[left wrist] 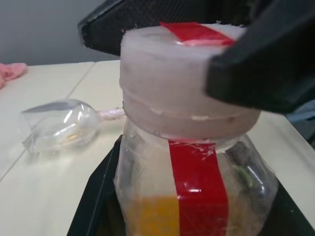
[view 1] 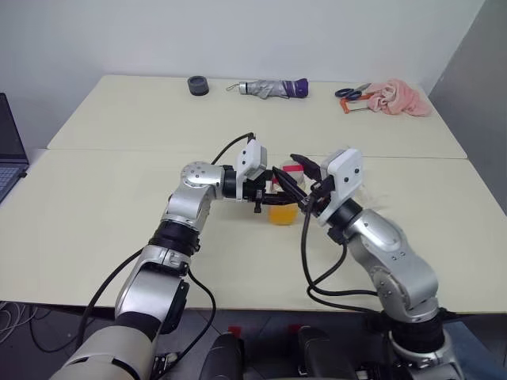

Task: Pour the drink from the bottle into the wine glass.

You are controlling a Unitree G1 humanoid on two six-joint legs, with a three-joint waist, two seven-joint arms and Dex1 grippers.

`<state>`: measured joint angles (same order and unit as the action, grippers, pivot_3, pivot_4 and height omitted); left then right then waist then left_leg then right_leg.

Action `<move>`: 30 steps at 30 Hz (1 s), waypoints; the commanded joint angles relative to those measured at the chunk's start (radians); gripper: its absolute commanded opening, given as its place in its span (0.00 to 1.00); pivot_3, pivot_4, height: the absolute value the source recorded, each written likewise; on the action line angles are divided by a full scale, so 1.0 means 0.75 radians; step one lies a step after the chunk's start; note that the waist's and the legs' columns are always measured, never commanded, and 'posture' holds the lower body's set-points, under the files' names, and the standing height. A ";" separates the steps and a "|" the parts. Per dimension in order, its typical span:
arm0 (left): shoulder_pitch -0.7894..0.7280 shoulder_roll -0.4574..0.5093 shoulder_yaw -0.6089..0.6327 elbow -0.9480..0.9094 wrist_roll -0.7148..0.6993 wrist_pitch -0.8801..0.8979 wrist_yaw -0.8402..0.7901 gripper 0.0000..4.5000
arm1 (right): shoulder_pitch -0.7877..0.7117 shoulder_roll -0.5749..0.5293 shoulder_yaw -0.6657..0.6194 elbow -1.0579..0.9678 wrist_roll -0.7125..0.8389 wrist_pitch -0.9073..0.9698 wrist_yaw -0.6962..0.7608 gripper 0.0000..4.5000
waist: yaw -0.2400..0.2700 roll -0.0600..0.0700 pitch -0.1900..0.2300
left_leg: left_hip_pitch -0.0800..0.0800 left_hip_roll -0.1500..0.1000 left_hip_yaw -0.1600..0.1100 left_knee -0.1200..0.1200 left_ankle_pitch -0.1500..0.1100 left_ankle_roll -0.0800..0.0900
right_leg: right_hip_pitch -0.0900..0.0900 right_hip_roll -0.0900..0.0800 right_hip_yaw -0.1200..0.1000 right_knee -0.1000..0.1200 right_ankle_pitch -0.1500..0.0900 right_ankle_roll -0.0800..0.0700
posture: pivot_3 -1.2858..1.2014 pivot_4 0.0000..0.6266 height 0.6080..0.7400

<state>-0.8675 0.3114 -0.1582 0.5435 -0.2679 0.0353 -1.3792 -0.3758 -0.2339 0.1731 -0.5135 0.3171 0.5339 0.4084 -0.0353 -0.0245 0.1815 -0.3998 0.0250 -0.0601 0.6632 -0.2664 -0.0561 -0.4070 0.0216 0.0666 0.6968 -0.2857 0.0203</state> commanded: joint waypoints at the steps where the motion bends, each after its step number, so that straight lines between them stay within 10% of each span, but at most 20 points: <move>1: -0.041 0.007 0.024 -0.074 -0.029 0.008 -0.008 0.40 | -0.151 -0.185 0.074 0.194 0.172 -0.046 0.575 0.41 | -0.004 0.001 0.001 | 0.000 0.000 0.000 0.000 0.000 0.000 | 0.000 0.000 0.000 0.000 0.000 0.000 | 0.52 0.24 1.00; 8: -0.038 -0.001 0.009 -0.130 -0.024 0.016 -0.020 0.40 | -0.631 -0.343 0.084 0.811 0.187 -0.064 1.130 0.41 | -0.015 0.004 0.004 | 0.002 0.002 0.000 -0.001 0.000 0.001 | 0.001 0.003 0.000 0.000 0.000 -0.001 | 0.52 0.24 1.00; 12: -0.019 0.006 0.021 -0.166 -0.027 0.039 0.001 0.40 | -0.610 -0.366 0.045 0.773 0.185 -0.070 1.152 0.70 | -0.016 0.005 0.005 | -0.001 0.003 -0.001 -0.001 0.000 0.001 | -0.001 0.001 -0.002 0.000 -0.001 -0.003 | 0.52 0.24 1.00; 15: 0.000 0.019 0.027 -0.190 -0.027 0.051 0.010 0.39 | -0.530 -0.378 -0.019 0.619 0.239 -0.011 1.067 0.94 | -0.012 0.005 0.005 | -0.003 0.003 0.000 -0.002 0.000 0.001 | -0.003 -0.007 -0.002 0.001 -0.001 -0.003 | 0.52 0.24 1.00; 30: 0.011 0.003 0.031 -0.167 -0.031 0.035 0.035 0.39 | -0.052 -0.194 -0.175 -0.117 0.103 0.016 0.256 0.94 | -0.001 0.005 0.005 | -0.001 0.000 0.001 0.000 0.000 0.001 | -0.001 -0.002 -0.001 0.002 -0.002 -0.001 | 0.52 0.24 1.00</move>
<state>-0.8357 0.3201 -0.1539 0.4283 -0.2729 0.0791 -1.3615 -0.4091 -0.3954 0.0326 -0.5288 0.4063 0.5538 0.6584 -0.0360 -0.0208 0.1850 -0.4003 0.0251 -0.0596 0.6636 -0.2665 -0.0555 -0.4076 0.0205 0.0663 0.6982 -0.2870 0.0196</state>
